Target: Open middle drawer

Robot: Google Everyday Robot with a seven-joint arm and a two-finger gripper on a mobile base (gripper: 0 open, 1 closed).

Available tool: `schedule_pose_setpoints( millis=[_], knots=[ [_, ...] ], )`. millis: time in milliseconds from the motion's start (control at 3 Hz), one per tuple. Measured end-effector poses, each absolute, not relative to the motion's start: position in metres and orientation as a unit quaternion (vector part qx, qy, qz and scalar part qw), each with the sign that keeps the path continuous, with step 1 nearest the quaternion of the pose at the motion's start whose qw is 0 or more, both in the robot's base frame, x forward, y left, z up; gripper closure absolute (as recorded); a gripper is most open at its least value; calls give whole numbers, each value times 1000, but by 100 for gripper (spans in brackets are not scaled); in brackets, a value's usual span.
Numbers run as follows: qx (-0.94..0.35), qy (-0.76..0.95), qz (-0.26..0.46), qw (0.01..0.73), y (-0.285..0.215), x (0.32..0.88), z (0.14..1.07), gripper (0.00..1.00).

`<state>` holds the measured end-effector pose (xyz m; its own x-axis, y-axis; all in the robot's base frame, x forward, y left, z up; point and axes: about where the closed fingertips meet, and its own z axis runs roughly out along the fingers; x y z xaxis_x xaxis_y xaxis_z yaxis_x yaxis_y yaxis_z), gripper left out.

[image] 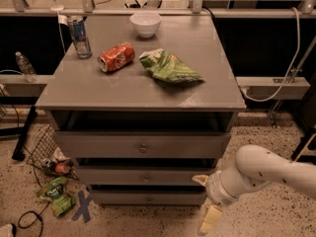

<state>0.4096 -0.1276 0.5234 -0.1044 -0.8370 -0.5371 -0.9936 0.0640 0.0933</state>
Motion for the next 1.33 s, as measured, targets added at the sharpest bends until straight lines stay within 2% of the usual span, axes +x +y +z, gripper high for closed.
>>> schedule_pose_setpoints(
  millis=[667,1333],
  knots=[
    [-658,696,218,189,-124,410,516,0],
    [-686,657,184,251,-107,452,492,0]
  ],
)
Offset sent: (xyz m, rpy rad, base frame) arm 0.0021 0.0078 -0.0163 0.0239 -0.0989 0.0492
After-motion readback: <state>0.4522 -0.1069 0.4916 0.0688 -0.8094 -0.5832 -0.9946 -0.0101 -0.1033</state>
